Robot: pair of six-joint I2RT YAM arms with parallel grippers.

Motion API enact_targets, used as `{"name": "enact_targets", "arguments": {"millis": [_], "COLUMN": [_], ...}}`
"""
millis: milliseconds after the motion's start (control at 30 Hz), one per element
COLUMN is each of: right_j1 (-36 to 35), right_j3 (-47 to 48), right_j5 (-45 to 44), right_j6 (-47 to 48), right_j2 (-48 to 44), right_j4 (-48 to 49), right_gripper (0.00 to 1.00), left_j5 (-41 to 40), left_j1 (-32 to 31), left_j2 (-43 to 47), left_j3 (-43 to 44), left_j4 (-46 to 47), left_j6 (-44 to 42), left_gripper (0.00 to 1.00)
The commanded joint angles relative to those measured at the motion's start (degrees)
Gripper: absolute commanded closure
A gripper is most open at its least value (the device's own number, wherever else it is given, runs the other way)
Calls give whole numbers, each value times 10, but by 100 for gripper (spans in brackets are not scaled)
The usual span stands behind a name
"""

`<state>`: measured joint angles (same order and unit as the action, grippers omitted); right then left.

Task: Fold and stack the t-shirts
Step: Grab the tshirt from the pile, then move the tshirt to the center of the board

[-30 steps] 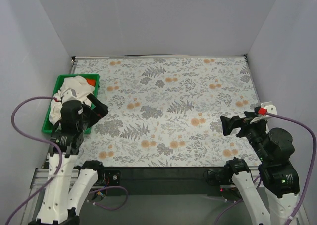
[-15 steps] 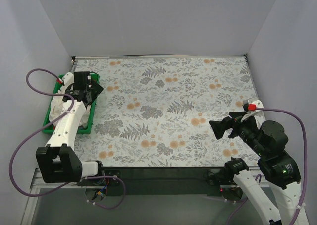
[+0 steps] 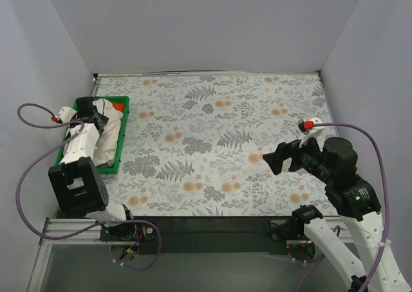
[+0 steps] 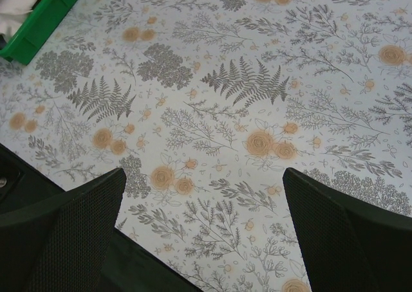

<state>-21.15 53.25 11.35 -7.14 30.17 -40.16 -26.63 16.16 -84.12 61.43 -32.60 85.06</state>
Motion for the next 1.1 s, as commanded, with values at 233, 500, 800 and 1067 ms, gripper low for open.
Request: {"name": "enact_targets", "arguments": {"millis": [233, 500, 800, 1067], "right_j1": [-3, -4, -3, -4], "right_j3": [-3, 7, 51, 83], "right_j5": [-2, -54, -52, -64], "right_j6": [-35, -48, -19, -17], "right_j2": [-10, -12, 80, 123], "right_j4": [38, 39, 65, 75], "right_gripper": [2, 2, 2, 2], "left_j5": [-18, 13, 21, 91], "left_j1": [3, -29, -225, -480], "left_j2": [-34, 34, 28, -68], "left_j3": [-3, 68, 272, 500], "left_j4": [113, 110, 44, 17], "left_j6": [-75, -156, -200, -228], "left_gripper": [79, 100, 100, 100]}}
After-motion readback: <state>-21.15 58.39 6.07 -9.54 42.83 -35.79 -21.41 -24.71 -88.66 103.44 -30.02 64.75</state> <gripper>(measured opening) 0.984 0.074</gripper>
